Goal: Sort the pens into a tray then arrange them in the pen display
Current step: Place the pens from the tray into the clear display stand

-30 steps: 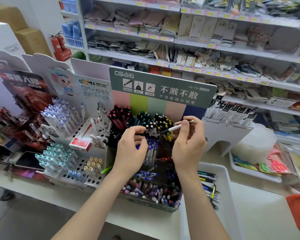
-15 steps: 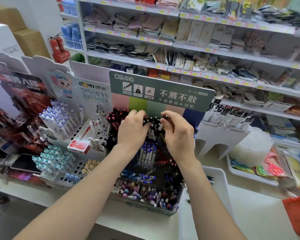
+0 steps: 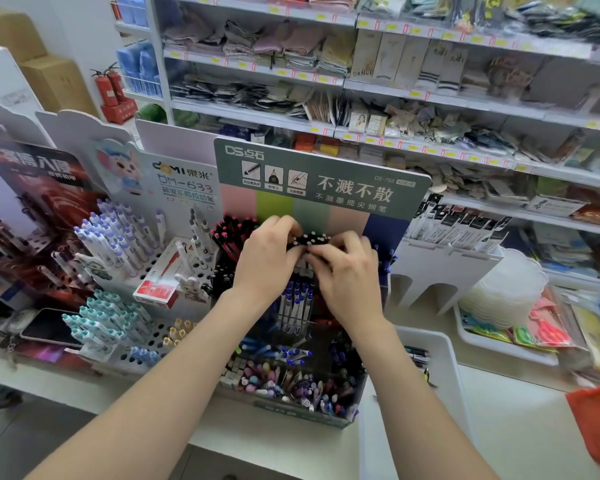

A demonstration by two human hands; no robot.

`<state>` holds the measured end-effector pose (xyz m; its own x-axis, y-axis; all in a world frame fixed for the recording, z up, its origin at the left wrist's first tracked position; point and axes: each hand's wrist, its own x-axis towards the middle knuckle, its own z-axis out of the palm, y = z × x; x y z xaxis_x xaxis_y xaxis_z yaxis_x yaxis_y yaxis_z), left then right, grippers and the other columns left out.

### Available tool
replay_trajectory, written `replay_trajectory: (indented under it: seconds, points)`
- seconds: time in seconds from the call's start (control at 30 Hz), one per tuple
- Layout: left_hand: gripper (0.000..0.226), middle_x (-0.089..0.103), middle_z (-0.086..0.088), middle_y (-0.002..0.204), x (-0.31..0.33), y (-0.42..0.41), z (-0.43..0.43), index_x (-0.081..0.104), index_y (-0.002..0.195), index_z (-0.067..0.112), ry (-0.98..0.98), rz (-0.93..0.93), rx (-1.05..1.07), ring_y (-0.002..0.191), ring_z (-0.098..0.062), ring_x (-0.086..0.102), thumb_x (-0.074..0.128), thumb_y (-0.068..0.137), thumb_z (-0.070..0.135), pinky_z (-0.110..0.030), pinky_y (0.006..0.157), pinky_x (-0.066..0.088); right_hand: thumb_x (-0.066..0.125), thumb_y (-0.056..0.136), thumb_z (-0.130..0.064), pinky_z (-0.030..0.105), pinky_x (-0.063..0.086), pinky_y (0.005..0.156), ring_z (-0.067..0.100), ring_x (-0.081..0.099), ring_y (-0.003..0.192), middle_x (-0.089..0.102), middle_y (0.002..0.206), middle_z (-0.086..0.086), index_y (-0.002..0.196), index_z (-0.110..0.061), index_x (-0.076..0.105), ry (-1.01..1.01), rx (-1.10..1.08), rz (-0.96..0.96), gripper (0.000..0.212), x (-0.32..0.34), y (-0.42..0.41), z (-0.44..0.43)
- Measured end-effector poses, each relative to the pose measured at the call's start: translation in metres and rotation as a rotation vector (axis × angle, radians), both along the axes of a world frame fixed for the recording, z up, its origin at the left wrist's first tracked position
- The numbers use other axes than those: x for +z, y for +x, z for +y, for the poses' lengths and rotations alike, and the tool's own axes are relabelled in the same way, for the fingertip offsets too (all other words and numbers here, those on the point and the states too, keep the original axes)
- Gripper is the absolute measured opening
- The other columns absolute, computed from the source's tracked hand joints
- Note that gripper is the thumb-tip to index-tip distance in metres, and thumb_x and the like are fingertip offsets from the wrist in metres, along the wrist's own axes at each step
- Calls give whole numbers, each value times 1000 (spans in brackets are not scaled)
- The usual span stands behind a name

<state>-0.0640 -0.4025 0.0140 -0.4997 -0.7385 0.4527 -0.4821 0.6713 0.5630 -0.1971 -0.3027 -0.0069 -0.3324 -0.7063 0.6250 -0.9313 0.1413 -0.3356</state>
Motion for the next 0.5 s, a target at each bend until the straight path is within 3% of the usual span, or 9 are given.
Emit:
replay_trajectory:
  seconds: [0.1,0.17,0.23,0.33,0.43,0.5]
  points:
    - [20,59,5,112,-5,3,12,64,113,20,-44,40,-46,78,-21,64,71,95,15,-46,71,58,62,101,-22,45,47,81,29,50,99,56,113,6,133,-22,69,51,-33,38,32,-2,11,9]
    - [16,57,7,107,-7,4,28,62,107,21,-61,62,-26,74,-19,61,70,93,19,-43,63,56,60,100,-11,40,48,90,26,55,105,59,117,5,138,-17,66,-5,13,-98,39,-3,13,19]
    - [12,58,10,89,-10,3,45,60,95,24,-9,80,-44,68,-12,57,71,90,22,-40,60,53,56,97,-2,35,52,92,20,63,104,69,110,1,122,-12,74,-95,103,-241,32,-6,14,40]
    - [15,56,9,65,-19,-4,79,56,85,30,112,29,-176,61,-10,57,70,90,30,-37,56,50,52,90,2,23,53,79,8,69,87,75,90,-5,93,-12,79,-209,48,-436,31,-16,8,82]
    - [14,56,10,65,-34,-23,117,56,85,29,139,-101,-331,63,-11,55,65,92,37,-34,58,49,48,85,2,23,49,61,10,65,68,71,74,-12,77,-17,75,-272,-181,-624,33,-49,-13,121]
    - [8,58,11,74,-48,-41,139,58,90,29,149,-236,-461,71,-11,57,60,94,35,-37,66,52,48,83,-2,27,49,63,9,64,70,70,71,-15,77,-20,74,-181,-286,-670,32,-78,-33,145]
